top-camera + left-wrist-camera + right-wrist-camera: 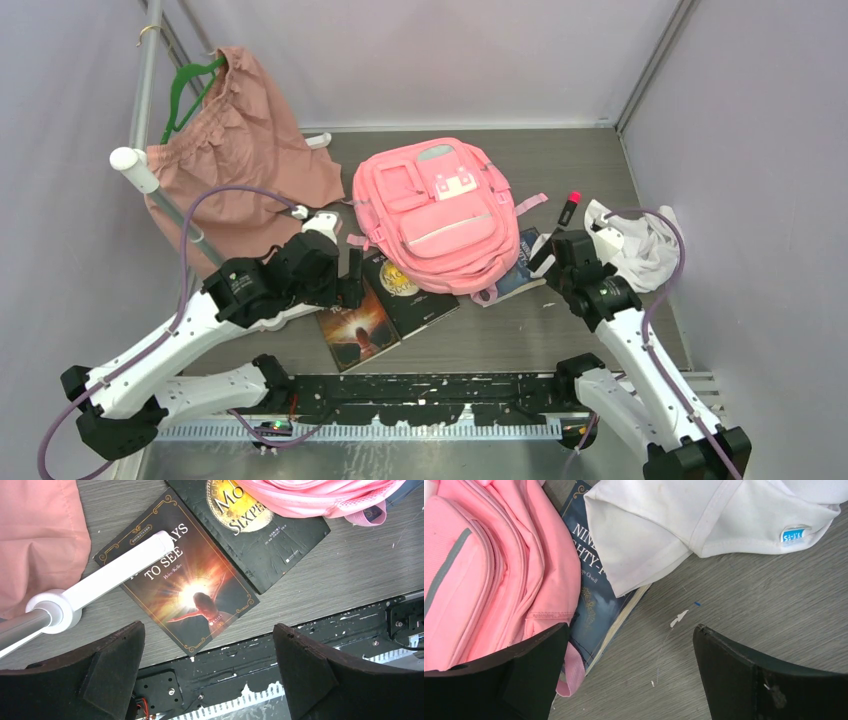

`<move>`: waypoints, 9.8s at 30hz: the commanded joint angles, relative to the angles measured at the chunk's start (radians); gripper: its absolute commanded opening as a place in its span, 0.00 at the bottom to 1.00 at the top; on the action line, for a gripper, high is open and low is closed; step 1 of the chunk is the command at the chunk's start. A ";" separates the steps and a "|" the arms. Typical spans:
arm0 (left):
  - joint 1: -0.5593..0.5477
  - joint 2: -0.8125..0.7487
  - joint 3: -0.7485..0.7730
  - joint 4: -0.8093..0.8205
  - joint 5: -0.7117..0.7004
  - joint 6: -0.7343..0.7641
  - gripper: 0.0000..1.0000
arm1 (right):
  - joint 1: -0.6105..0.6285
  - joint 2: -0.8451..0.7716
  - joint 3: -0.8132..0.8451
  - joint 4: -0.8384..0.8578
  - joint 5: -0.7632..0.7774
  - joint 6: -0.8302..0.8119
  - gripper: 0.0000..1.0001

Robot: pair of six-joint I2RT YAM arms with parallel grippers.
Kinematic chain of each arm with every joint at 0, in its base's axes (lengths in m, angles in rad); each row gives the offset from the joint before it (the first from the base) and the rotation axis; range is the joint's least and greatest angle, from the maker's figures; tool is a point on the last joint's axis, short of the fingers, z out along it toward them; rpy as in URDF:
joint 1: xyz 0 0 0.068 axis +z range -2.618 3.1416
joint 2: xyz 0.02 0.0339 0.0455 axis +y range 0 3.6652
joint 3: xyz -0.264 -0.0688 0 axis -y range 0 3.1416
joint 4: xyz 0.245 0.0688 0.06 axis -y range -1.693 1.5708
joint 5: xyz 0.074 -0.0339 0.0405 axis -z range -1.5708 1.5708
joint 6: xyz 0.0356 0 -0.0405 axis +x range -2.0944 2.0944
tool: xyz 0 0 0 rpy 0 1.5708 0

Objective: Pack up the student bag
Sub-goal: Pick up the stationery from the center of the board, then place the stationery at the center of the board, then place the stationery in the student bag.

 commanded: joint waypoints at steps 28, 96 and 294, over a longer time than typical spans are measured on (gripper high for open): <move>0.002 -0.075 -0.126 0.278 0.050 -0.038 1.00 | 0.005 -0.056 0.122 -0.007 -0.198 -0.014 1.00; -0.217 -0.038 -0.267 0.362 -0.181 0.020 0.99 | -0.422 1.285 1.066 -0.049 -0.191 -0.351 0.67; 0.120 0.877 0.711 0.327 0.527 0.585 0.00 | 0.332 0.291 0.084 0.607 -0.197 0.550 0.01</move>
